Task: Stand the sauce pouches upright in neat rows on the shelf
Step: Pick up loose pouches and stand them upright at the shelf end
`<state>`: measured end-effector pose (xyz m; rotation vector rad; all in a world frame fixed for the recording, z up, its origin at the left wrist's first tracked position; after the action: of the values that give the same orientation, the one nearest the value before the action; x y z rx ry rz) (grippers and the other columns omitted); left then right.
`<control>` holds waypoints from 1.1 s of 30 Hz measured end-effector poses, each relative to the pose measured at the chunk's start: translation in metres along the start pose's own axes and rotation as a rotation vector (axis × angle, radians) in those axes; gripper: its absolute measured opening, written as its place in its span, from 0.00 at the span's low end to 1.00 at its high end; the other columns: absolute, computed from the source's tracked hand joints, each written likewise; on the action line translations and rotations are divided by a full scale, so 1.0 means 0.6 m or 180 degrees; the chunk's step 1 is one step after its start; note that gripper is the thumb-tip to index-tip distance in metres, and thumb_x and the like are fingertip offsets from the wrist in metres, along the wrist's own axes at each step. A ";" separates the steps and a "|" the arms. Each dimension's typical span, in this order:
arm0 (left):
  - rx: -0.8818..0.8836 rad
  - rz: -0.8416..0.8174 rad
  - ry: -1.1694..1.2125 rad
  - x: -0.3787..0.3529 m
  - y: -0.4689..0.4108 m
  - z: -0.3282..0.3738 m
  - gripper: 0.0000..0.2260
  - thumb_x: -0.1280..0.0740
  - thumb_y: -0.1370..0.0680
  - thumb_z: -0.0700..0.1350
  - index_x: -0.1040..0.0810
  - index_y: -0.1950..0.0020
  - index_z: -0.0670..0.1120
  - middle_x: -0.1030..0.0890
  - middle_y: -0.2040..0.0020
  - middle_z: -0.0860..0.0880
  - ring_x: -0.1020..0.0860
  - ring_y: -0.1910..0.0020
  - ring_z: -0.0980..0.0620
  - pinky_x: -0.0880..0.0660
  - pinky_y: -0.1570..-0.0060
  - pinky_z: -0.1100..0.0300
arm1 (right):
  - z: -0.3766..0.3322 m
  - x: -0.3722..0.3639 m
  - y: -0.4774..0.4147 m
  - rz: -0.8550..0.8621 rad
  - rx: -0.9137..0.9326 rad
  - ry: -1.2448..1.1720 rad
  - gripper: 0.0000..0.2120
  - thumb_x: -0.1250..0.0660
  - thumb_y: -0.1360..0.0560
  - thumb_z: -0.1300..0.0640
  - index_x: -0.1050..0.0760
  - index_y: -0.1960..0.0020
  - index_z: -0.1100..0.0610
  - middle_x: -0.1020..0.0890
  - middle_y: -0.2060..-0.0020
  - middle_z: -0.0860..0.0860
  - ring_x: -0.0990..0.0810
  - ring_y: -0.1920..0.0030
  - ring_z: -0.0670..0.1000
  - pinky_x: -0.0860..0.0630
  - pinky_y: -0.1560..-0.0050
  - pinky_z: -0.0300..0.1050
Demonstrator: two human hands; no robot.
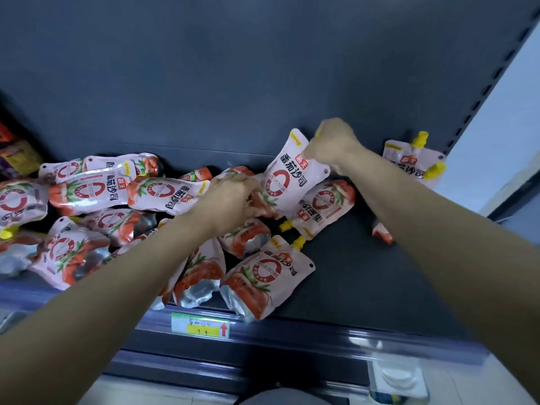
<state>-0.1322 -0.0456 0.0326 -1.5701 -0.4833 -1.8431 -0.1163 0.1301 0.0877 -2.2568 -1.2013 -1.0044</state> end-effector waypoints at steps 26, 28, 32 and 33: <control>-0.0280 -0.0986 -0.0561 -0.144 -0.098 0.062 0.15 0.33 0.28 0.50 0.34 0.70 0.47 0.31 0.69 0.51 0.28 0.61 0.48 0.32 0.58 0.54 | 0.049 0.099 0.087 0.0490 0.0216 0.1295 0.06 0.41 0.29 0.68 0.30 0.57 0.59 0.26 0.60 0.56 0.27 0.59 0.58 0.32 0.63 0.45; -0.0191 -0.0819 -0.0164 -0.125 -0.102 0.059 0.11 0.33 0.28 0.48 0.26 0.66 0.43 0.24 0.65 0.47 0.24 0.60 0.46 0.27 0.61 0.53 | 0.048 0.100 0.090 0.0482 0.0208 0.1313 0.06 0.41 0.29 0.68 0.29 0.56 0.59 0.26 0.60 0.56 0.27 0.59 0.57 0.32 0.63 0.45; 0.0057 -0.0391 0.0926 -0.081 -0.114 0.054 0.09 0.33 0.27 0.44 0.21 0.59 0.39 0.20 0.59 0.43 0.22 0.58 0.44 0.25 0.57 0.51 | 0.043 0.099 0.095 0.0430 0.0156 0.1306 0.07 0.40 0.30 0.68 0.29 0.56 0.59 0.25 0.60 0.56 0.25 0.59 0.57 0.31 0.65 0.44; 0.0085 -0.0308 0.1149 -0.071 -0.116 0.057 0.08 0.34 0.27 0.43 0.22 0.61 0.39 0.20 0.61 0.43 0.23 0.59 0.44 0.26 0.59 0.53 | 0.044 0.098 0.097 0.0408 0.0135 0.1304 0.07 0.40 0.31 0.69 0.29 0.57 0.59 0.25 0.60 0.56 0.25 0.59 0.58 0.31 0.65 0.44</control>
<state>-0.1526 0.0367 0.0081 -1.1763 -0.4194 -2.1262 -0.0352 0.1466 0.1139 -1.9392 -0.8821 -1.2953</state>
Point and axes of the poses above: each hand's wrist, its own y-axis away from the middle knuckle, its own x-axis out of the back of the hand, z = x × y, the point moved 9 cm from there along -y, towards the middle knuckle
